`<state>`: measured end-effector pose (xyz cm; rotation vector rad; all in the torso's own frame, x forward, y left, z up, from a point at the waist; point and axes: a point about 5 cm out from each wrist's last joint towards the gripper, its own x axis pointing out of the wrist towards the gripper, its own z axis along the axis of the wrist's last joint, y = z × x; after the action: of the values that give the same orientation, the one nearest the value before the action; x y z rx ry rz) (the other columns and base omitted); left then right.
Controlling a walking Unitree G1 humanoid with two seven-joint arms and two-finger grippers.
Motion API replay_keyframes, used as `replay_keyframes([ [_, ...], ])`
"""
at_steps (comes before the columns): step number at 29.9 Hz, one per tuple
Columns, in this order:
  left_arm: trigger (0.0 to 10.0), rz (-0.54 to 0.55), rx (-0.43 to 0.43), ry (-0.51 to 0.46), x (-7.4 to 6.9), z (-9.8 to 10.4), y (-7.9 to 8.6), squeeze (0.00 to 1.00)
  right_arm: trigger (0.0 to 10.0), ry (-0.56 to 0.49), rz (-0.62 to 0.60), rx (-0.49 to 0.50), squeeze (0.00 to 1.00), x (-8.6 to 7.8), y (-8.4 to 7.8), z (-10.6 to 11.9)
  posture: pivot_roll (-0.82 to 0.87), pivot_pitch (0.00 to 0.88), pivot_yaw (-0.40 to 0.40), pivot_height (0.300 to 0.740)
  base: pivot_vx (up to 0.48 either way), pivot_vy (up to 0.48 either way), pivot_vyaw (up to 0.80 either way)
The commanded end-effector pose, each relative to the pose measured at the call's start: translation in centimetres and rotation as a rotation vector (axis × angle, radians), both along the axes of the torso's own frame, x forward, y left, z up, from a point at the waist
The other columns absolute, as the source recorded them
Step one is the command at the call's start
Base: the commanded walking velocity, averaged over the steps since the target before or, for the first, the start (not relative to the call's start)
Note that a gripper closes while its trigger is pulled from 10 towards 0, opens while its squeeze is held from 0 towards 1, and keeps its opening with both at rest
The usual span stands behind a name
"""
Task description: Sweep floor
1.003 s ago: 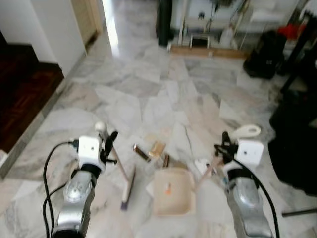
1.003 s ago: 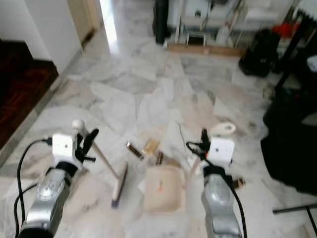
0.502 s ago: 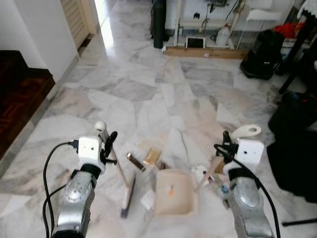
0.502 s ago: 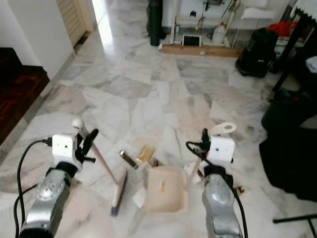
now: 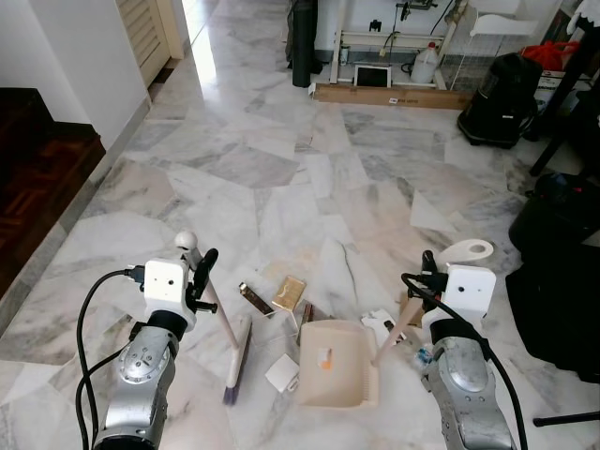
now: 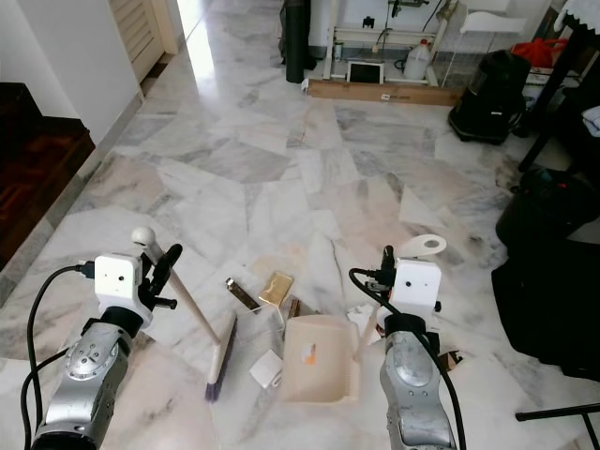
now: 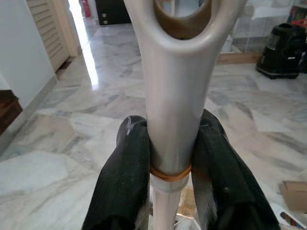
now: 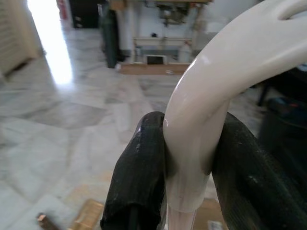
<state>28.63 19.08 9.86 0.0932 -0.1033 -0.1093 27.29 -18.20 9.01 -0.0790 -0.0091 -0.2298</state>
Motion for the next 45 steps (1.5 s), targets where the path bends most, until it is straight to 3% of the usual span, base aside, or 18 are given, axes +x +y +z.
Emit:
replay_keyframes([
  [1, 10.0, 0.026, 0.024, -0.036, -0.1, 0.7, 0.7, 0.0, 10.0, 0.013, -0.042, -0.027, 0.0, -0.1, -0.8, 0.0, -0.02, 0.118, -0.006, 0.74, 0.0, 0.0, 0.0],
  [8, 10.0, 0.071, 0.063, -0.011, -0.3, 0.2, 1.3, 0.0, 10.0, 0.076, -0.074, -0.046, 0.0, -0.4, -1.3, -0.9, -0.01, 0.119, -0.004, 0.74, 0.0, 0.0, 0.0],
  [21, 10.0, 0.17, 0.139, 0.134, -0.2, -1.9, 2.1, 0.0, 10.0, 0.169, -0.09, -0.045, 0.0, -0.6, -1.1, -2.2, -0.01, 0.114, -0.005, 0.74, 0.0, 0.0, 0.0],
  [29, 10.0, 0.058, 0.082, 0.146, 0.1, -2.2, 0.5, 0.0, 10.0, 0.208, -0.079, -0.023, 0.0, -0.2, -0.9, -3.1, -0.01, 0.106, -0.011, 0.74, 0.0, 0.0, 0.0],
  [45, 10.0, -0.002, -0.023, 0.137, 0.8, -2.1, -0.4, 0.0, 10.0, 0.168, -0.04, -0.014, 0.0, 2.3, -0.3, -3.1, -0.01, 0.111, -0.018, 0.74, 0.0, 0.0, 0.0],
])
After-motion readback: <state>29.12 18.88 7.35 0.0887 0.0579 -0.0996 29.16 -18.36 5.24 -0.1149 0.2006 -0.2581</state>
